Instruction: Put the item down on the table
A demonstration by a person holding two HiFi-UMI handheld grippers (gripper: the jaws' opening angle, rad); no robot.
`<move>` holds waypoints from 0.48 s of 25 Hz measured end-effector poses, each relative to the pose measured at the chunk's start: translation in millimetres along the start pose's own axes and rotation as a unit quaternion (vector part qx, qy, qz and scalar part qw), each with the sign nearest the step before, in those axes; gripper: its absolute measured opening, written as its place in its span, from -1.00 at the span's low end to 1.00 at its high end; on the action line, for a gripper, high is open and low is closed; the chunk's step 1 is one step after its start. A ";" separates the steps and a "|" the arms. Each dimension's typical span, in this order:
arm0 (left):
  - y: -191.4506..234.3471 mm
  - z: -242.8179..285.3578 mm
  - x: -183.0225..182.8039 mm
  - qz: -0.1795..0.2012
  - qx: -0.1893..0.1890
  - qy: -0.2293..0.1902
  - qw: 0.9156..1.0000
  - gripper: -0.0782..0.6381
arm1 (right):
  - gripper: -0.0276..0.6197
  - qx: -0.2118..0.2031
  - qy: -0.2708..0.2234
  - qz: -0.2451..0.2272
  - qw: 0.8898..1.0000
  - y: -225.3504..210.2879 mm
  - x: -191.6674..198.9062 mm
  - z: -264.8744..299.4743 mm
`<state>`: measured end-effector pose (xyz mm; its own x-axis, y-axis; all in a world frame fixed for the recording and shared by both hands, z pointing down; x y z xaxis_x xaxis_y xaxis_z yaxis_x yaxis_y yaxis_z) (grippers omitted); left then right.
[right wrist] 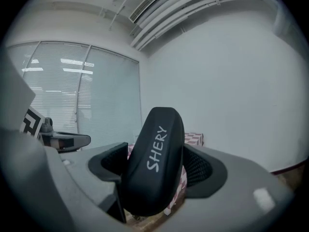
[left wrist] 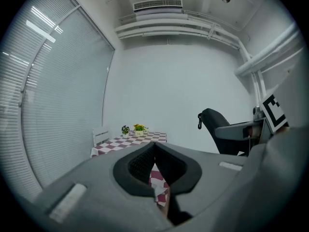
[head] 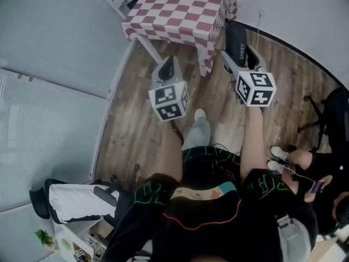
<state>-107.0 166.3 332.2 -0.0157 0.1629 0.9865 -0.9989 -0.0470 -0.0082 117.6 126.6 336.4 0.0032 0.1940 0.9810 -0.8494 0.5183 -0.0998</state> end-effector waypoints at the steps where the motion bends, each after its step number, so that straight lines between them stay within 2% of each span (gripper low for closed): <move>1: -1.8 10.8 2.0 0.001 0.004 0.006 1.000 -0.76 | 0.20 0.005 0.004 0.001 1.000 -6.3 1.9 7.2; 7: -5.9 66.3 14.5 -0.004 0.020 0.034 0.999 -0.76 | 0.20 0.023 0.028 0.013 0.999 -38.1 12.9 45.2; 12: -0.9 108.9 13.0 -0.006 0.029 0.041 0.999 -0.76 | 0.20 0.033 0.035 0.019 0.999 -56.4 10.3 79.3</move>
<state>-101.5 61.2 362.8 -0.0104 0.2438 0.9698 -0.9947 -0.1017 0.0149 123.7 33.4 365.4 0.0055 0.2708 0.9626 -0.8823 0.4545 -0.1228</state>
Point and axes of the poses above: the fingertips, and each gripper's own axes: z forward along the fingers, y to its left, x out of its underside, the point moved 4 cm from there along -z, backward along the fingers, and after that the axes turned 6 degrees about -x, right-handed, at the moved point
